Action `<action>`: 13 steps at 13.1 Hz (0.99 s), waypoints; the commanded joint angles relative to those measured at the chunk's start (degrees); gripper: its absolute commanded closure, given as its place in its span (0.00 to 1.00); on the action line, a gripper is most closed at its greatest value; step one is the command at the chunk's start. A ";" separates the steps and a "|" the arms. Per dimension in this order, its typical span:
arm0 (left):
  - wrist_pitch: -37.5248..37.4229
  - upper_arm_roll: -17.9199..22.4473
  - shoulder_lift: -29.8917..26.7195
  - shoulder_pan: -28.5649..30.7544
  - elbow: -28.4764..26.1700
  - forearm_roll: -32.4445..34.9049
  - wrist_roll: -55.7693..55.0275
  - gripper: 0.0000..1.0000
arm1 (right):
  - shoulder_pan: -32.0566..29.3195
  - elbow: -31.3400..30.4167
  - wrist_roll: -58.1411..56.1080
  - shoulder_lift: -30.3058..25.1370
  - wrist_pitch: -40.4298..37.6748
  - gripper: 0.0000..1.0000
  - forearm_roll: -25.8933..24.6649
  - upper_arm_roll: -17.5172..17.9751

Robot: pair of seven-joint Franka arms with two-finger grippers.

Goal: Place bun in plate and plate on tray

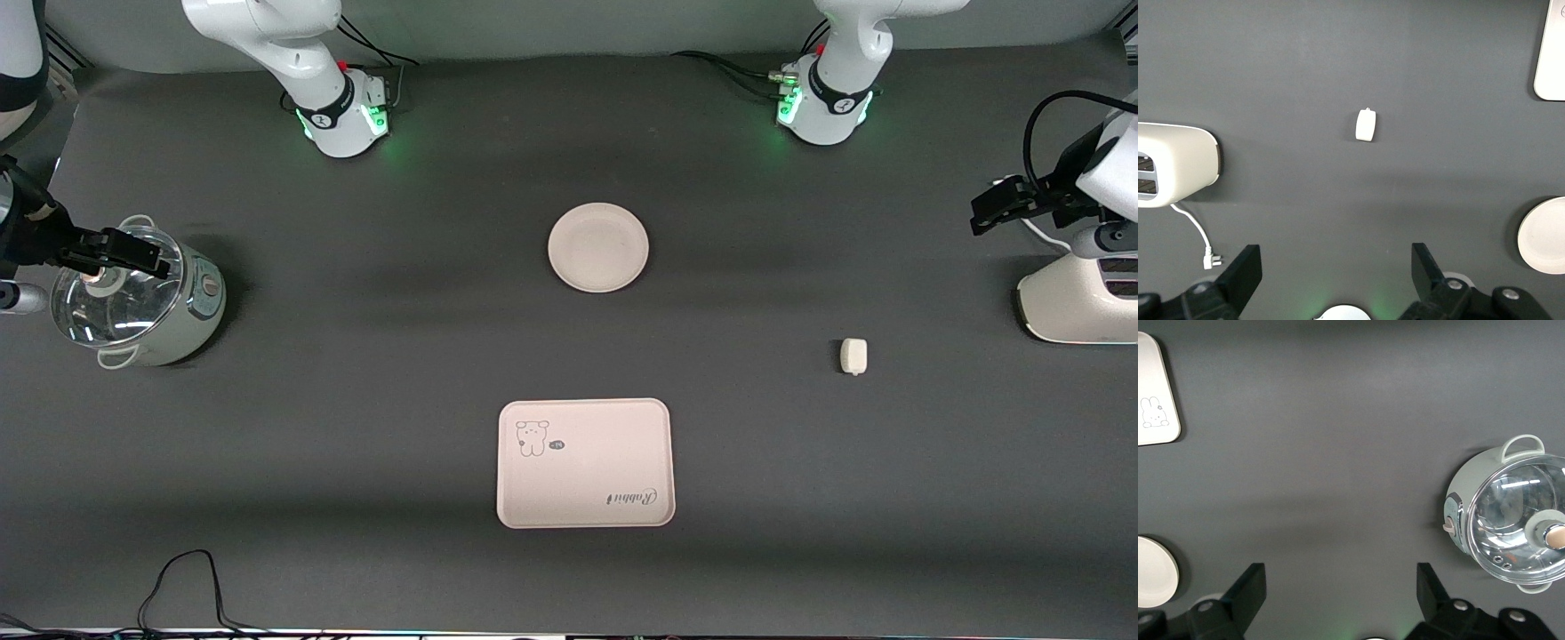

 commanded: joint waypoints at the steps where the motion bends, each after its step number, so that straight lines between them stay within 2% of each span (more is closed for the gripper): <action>1: -1.37 -0.16 0.92 -0.15 1.88 0.45 1.06 0.00 | 1.20 -0.95 -0.88 -1.29 0.26 0.00 -0.87 -1.01; 13: -3.39 -0.25 1.98 -0.07 1.19 0.46 0.88 0.00 | 1.20 -0.60 -0.35 -0.76 0.34 0.00 -1.57 -0.92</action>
